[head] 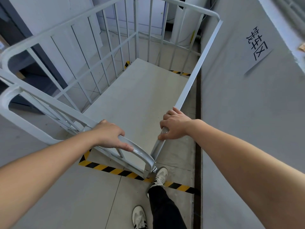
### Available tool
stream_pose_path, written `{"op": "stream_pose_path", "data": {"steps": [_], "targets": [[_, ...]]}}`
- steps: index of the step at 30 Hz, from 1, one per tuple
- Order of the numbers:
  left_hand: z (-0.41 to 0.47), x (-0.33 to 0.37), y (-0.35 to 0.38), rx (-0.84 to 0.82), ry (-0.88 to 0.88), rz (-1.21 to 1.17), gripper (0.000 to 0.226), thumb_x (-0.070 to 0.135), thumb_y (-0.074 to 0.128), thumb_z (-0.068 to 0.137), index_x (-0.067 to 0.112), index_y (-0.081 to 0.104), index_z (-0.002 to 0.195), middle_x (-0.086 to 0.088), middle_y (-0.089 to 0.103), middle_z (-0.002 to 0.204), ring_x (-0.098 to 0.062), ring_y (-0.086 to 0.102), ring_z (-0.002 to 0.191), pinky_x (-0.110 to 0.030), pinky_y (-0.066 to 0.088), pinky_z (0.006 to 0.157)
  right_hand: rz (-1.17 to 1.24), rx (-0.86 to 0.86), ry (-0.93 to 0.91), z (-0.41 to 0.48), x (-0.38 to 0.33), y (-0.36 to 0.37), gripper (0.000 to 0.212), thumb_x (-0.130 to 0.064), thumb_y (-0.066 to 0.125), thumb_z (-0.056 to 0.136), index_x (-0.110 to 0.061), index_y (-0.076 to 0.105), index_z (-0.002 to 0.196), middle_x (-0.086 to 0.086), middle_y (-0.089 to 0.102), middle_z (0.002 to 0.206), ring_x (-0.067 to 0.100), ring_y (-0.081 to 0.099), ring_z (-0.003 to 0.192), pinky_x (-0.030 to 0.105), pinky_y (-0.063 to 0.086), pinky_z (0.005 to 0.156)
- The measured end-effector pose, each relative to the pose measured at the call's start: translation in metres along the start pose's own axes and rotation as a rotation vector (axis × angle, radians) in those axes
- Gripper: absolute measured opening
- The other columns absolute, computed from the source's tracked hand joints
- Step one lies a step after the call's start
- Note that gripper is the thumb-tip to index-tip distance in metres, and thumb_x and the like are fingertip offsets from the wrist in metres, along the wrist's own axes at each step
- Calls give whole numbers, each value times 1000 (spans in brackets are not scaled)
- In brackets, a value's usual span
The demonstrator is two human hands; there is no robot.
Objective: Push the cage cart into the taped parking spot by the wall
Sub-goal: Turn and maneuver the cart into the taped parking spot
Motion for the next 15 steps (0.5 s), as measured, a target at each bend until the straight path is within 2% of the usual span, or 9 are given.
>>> {"op": "stream_pose_path", "data": {"steps": [5, 9, 15], "targets": [[-3, 5, -4, -22, 7, -6, 67, 91, 30, 60, 26, 43, 62, 11, 49, 62, -6, 46, 61, -34, 30, 74, -10, -5, -3, 0, -1, -2, 61, -70, 40, 82, -25, 57, 119, 3, 53, 122, 24, 29, 128, 46, 2, 115], [-2, 5, -3, -20, 8, 11, 70, 92, 28, 59, 24, 46, 64, 10, 51, 63, -7, 48, 62, -33, 30, 73, -17, -3, -9, -1, -1, -1, 62, -70, 39, 82, -24, 57, 120, 3, 54, 122, 24, 30, 128, 47, 2, 115], [-4, 6, -4, 24, 9, 30, 70, 91, 29, 60, 23, 41, 61, 9, 46, 59, -8, 45, 58, -32, 29, 70, -32, -17, -14, 0, 0, -1, 63, -71, 38, 82, -24, 57, 120, 3, 54, 121, 25, 30, 127, 48, 3, 115]]}}
Point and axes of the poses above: each hand's wrist, its own z-axis towards the middle knuckle, its own y-axis out of the palm, x = y × z, the point moved 3 cm from there along z, towards the middle knuckle
